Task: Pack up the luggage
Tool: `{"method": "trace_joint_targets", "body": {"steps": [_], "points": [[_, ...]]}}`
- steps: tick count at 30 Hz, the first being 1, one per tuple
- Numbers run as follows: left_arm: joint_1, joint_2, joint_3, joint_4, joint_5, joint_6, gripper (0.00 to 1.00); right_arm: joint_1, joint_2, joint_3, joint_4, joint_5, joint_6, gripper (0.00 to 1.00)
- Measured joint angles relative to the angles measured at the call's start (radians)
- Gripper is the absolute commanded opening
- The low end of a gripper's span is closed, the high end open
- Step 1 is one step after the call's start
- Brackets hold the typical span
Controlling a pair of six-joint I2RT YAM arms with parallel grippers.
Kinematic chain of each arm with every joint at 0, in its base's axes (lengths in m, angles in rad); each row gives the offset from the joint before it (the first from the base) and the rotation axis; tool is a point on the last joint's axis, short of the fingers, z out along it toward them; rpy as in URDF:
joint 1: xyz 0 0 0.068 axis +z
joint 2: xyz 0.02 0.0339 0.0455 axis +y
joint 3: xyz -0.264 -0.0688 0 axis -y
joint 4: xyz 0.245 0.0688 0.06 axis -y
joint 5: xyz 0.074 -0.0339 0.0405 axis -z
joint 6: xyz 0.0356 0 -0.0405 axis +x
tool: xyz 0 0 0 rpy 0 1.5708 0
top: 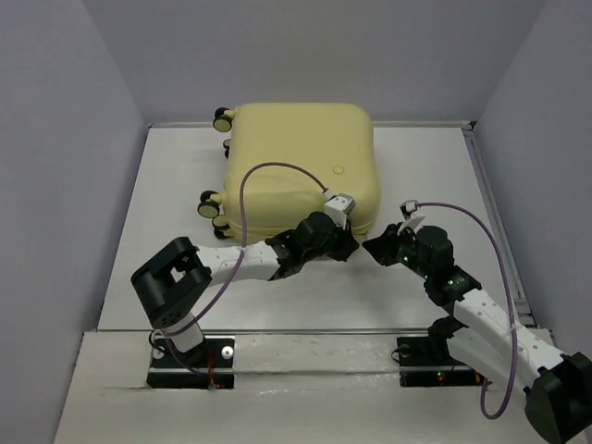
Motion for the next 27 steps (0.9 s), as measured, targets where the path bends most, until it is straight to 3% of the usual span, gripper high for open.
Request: {"method": "trace_joint_targets", "body": {"steps": [8,13,16,18,21,23,24,27], "points": [[0.016,0.042,0.114,0.045,0.07,0.004,0.09,0.128,-0.023,0.0,-0.032,0.074,0.006,0.07],[0.019,0.088,0.187,0.123,0.097,-0.027,0.09,0.18,-0.002,-0.03,0.05,0.066,0.046,0.07],[0.042,0.053,0.165,0.136,0.093,-0.06,0.29,0.192,0.013,-0.031,0.064,0.08,0.058,0.07],[0.075,-0.006,0.115,0.14,0.132,-0.1,0.53,0.204,0.028,-0.031,0.076,0.094,0.068,0.07],[0.18,-0.184,0.014,0.145,0.229,-0.163,0.78,0.217,0.05,-0.03,0.096,0.102,0.076,0.07],[0.294,-0.335,-0.065,0.102,0.206,-0.171,0.87,0.224,0.059,-0.03,0.101,0.103,0.075,0.07],[0.412,-0.43,-0.117,0.063,0.181,-0.18,0.93,0.227,0.062,-0.03,0.102,0.101,0.075,0.07],[0.635,-0.618,-0.215,-0.027,0.12,-0.204,0.97,0.235,0.074,-0.029,0.108,0.099,0.074,0.07]]}}
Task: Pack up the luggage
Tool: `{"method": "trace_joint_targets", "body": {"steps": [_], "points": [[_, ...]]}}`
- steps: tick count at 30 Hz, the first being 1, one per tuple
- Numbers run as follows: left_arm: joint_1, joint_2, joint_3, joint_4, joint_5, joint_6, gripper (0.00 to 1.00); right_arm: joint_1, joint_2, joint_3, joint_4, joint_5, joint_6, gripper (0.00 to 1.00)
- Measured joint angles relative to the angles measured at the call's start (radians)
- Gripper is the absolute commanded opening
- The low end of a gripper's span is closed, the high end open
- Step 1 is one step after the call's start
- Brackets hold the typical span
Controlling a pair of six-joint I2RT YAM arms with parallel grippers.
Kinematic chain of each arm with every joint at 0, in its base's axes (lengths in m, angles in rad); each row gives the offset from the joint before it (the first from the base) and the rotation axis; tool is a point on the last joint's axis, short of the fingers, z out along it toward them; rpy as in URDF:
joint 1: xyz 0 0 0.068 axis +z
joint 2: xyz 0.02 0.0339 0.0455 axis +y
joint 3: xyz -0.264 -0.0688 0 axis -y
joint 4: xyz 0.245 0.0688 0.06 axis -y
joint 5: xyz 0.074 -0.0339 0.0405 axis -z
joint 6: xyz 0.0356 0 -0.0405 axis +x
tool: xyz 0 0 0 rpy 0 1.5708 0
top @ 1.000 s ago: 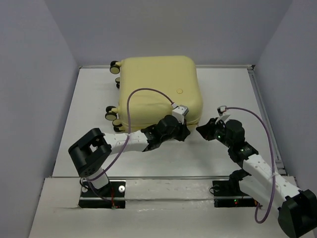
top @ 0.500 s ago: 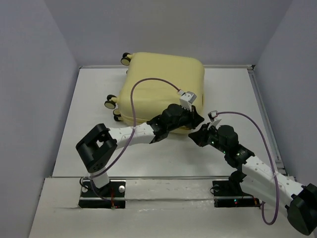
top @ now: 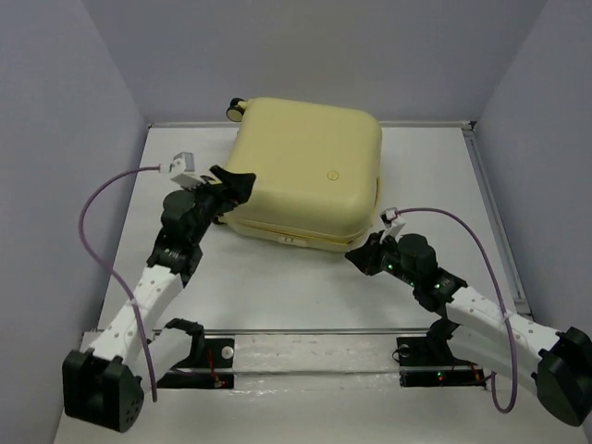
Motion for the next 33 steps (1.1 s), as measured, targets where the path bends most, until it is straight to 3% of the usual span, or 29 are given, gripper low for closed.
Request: {"method": "trace_joint_targets", "body": {"steps": [3,6,12,19,28,33], "points": [[0.158,-0.15,-0.067,-0.126,-0.015,-0.024,0.99,0.003,0.011,0.001,0.008,-0.002,-0.005,0.07],[0.32,-0.204,-0.107,-0.225,0.011,-0.055,0.99,0.003,0.013,0.001,0.01,-0.003,-0.008,0.07],[0.557,-0.045,-0.118,-0.226,0.129,-0.125,0.99,0.003,0.003,0.001,0.007,-0.004,-0.018,0.07],[0.575,0.116,-0.119,-0.137,0.232,-0.219,0.99,0.003,0.007,0.001,0.008,-0.024,-0.026,0.07],[0.573,0.201,-0.132,0.024,0.274,-0.33,0.98,0.003,0.018,0.001,0.018,-0.049,-0.037,0.07],[0.572,0.165,-0.185,0.116,0.299,-0.357,0.94,0.005,0.01,0.001,0.015,-0.049,-0.042,0.07]]}}
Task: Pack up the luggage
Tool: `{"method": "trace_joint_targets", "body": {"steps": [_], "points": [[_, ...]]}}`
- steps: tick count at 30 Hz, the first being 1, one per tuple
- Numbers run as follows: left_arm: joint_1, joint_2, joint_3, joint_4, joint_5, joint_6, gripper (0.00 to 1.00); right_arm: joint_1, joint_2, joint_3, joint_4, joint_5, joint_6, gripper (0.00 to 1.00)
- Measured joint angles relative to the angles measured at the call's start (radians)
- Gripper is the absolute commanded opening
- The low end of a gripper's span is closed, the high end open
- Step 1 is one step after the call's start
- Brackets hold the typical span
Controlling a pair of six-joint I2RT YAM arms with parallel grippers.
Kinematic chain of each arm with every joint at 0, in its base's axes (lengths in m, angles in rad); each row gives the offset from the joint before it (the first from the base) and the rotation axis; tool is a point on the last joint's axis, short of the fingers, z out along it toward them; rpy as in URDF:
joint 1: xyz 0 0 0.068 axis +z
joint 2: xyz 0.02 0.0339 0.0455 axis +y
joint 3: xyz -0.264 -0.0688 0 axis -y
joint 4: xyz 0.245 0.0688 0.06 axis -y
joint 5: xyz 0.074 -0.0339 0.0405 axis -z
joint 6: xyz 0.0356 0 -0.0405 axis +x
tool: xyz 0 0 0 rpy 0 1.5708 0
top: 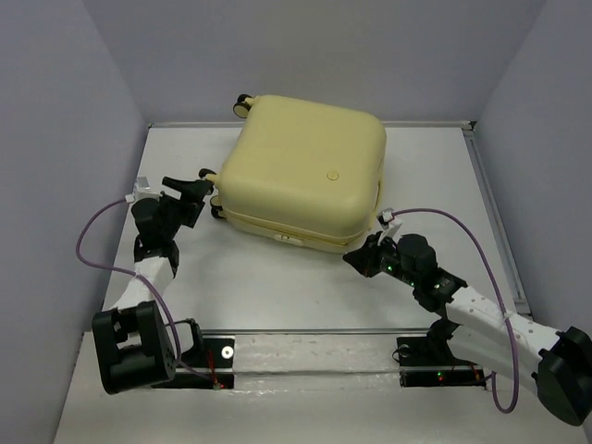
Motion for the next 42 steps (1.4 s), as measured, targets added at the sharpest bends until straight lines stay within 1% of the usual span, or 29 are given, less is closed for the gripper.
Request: {"method": "trace_joint_targets", "body": {"steps": [2,5,8,10,18,20,23,24,25,28,29,30,31,32,33,38,40,42], "points": [[-0.001,-0.04,-0.018,0.031,0.01,-0.011,0.94,0.002,-0.003,0.0,-0.005,0.0,-0.002,0.07],[-0.013,-0.129,-0.021,0.089,0.019,-0.017,0.99,0.004,-0.006,0.0,-0.009,0.001,-0.002,0.07],[-0.013,-0.156,-0.016,0.115,0.018,-0.018,0.99,0.004,-0.007,0.0,-0.01,0.0,-0.002,0.07],[-0.011,-0.13,-0.002,0.103,0.02,-0.018,0.99,0.004,-0.009,0.0,-0.011,-0.001,-0.002,0.07],[-0.011,0.082,0.116,0.066,0.02,-0.03,0.99,0.005,-0.019,0.0,-0.02,-0.003,-0.002,0.07],[-0.011,0.118,0.138,0.066,0.022,-0.036,0.97,0.005,-0.019,0.0,-0.02,-0.004,-0.002,0.07],[-0.011,0.169,0.166,0.076,0.023,-0.055,0.91,0.005,-0.018,0.0,-0.019,-0.004,-0.003,0.07],[-0.011,0.183,0.169,0.086,0.023,-0.063,0.89,0.005,-0.017,0.0,-0.019,-0.004,-0.003,0.07],[-0.011,0.196,0.17,0.099,0.023,-0.071,0.81,0.004,-0.014,0.0,-0.019,-0.005,-0.004,0.07],[-0.012,0.231,0.17,0.145,0.022,-0.103,0.74,0.004,-0.007,0.0,-0.015,-0.007,-0.008,0.07],[-0.014,0.247,0.17,0.161,0.019,-0.112,0.69,0.004,-0.004,0.0,-0.013,-0.008,-0.009,0.07],[-0.019,0.262,0.17,0.178,0.016,-0.119,0.59,0.004,-0.001,0.0,-0.008,-0.009,-0.009,0.07],[-0.024,0.272,0.17,0.192,0.006,-0.127,0.28,0.004,0.002,0.0,-0.003,-0.012,-0.01,0.07],[-0.024,0.28,0.17,0.222,-0.029,-0.14,0.07,0.004,0.006,0.0,0.001,-0.014,-0.009,0.07],[-0.019,0.286,0.17,0.256,-0.029,-0.154,0.06,0.004,0.009,0.0,0.005,-0.021,-0.007,0.07],[-0.054,0.289,0.167,0.363,-0.073,-0.182,0.06,0.017,0.037,0.0,0.057,-0.035,-0.005,0.07],[-0.07,0.269,0.161,0.39,-0.104,-0.198,0.06,0.059,0.093,0.01,0.084,-0.01,-0.006,0.07],[-0.101,0.249,0.138,0.401,-0.168,-0.191,0.06,0.115,0.175,0.05,0.109,0.018,-0.006,0.07]]}}
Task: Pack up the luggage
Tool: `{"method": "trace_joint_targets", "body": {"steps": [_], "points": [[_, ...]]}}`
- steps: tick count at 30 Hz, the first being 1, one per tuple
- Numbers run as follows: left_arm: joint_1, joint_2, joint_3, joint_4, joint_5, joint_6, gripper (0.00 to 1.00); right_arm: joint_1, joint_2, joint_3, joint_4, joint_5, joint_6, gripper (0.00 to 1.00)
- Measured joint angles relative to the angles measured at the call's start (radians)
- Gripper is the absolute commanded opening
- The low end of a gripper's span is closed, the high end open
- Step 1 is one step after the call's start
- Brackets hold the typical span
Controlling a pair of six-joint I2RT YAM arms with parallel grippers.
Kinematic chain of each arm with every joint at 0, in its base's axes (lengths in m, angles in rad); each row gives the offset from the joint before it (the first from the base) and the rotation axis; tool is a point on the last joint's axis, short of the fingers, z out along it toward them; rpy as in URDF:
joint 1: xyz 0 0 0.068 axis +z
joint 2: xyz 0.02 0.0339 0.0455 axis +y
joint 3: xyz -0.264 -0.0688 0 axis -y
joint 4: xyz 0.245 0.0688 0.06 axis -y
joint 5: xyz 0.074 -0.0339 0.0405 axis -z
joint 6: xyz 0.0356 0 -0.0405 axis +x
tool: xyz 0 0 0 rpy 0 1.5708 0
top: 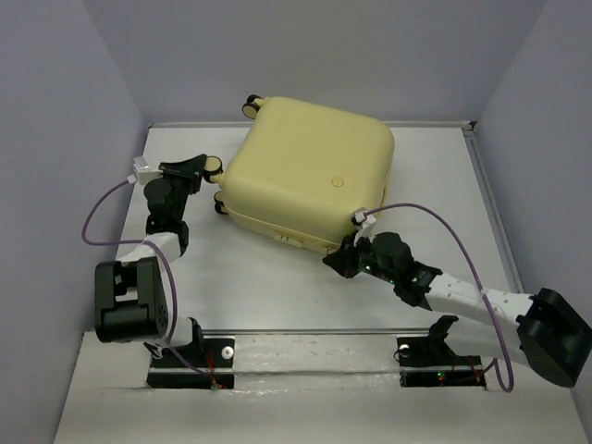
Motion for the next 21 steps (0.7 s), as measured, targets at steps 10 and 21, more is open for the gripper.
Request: {"method": "trace_joint_targets", "body": {"steps": [10,21], "points": [[-0.049,-0.136,-0.143,0.027,-0.145,0.029,0.06,0.19,0.341,0.169,0.211,0.21,-0.008,0.07],[-0.082,-0.375,-0.23,-0.155,-0.137,0.129,0.06,0.304,0.763,0.604,0.195,0.196,-0.08,0.07]]}}
